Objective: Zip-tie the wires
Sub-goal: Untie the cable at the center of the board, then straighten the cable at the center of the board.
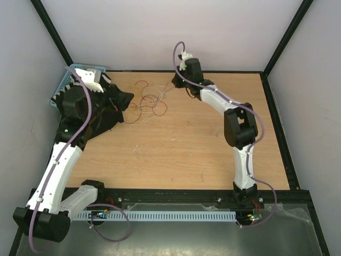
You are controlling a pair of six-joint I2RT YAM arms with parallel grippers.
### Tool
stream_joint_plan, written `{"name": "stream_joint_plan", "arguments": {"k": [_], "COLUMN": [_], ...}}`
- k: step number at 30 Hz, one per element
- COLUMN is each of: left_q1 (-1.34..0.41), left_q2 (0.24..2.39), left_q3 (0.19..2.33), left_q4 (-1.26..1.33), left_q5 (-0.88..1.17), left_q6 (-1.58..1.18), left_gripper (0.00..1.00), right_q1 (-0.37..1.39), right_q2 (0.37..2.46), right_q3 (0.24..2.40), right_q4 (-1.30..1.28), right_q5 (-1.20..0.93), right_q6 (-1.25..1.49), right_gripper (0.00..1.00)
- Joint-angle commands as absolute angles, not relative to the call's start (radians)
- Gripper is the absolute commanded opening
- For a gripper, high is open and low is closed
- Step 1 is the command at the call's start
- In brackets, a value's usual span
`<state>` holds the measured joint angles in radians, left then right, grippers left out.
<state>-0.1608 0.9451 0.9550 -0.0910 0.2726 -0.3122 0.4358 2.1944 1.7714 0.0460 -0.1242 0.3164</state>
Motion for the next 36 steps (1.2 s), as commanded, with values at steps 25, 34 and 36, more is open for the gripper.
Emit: {"name": "stream_joint_plan", "arguments": {"k": [25,34,36], "left_q1": [-0.160,-0.283,-0.307], "left_q2": [1.382,1.492,1.510], "left_q3": [1.576,1.628,1.634], "left_q4": [0.207,0.281,0.292], "left_q5": [0.801,0.836,0.829], "left_q6": [-0.367,-0.344,-0.346], "left_gripper": [0.99,0.99,0.99], "right_q1": [0.304,0.304,0.304], "right_q2": [1.532,1.482,1.469], "right_q3": [1.901,1.814,1.797], "right_q4": [-0.078,-0.081,-0.079], "right_q5": [-0.551,-0.648,-0.667], "right_q6": [-0.035,-0.010,-0.006], "right_gripper": [0.00,0.00,0.00]}}
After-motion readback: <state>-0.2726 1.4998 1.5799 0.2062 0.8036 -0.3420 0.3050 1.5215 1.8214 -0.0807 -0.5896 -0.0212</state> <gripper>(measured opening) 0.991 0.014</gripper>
